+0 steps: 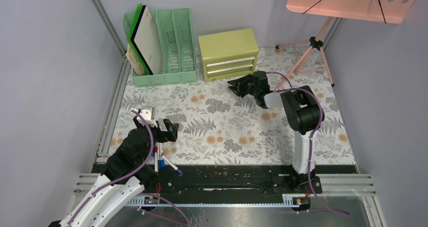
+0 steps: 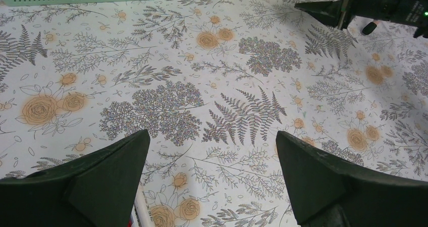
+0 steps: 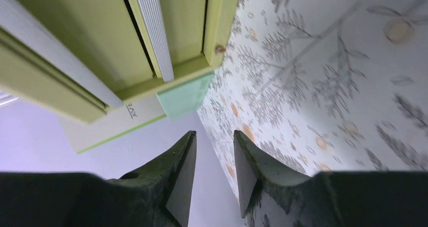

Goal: Organize the desk
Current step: Open the drawer in the storage box.

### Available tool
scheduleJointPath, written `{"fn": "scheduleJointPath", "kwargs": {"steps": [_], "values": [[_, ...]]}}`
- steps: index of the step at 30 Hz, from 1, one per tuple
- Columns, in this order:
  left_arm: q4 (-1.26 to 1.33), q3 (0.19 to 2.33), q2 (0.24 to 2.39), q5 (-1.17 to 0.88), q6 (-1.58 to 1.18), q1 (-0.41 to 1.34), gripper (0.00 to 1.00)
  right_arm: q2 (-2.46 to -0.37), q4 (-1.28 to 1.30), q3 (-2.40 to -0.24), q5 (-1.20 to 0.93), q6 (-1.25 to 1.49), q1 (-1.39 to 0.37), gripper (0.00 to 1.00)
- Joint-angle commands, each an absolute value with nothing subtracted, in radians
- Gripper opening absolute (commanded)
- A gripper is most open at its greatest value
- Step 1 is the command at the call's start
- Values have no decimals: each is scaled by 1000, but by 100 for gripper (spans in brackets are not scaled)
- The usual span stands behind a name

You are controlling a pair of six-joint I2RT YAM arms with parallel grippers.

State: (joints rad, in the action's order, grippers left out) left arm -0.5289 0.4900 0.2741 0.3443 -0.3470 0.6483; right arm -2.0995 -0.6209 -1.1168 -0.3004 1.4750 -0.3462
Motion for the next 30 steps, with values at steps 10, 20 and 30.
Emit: {"fn": "scheduleJointPath", "kwargs": {"steps": [10, 20, 30], "values": [[-488, 506, 264, 356, -336, 652, 99, -1999, -844, -875, -316, 1403, -342, 56], [-487, 506, 264, 353, -336, 653, 99, -2087, -807, -1021, -339, 1426, -344, 54], [-487, 503, 261, 357, -337, 653, 99, -2197, -687, -1264, -346, 1445, -356, 52]]}}
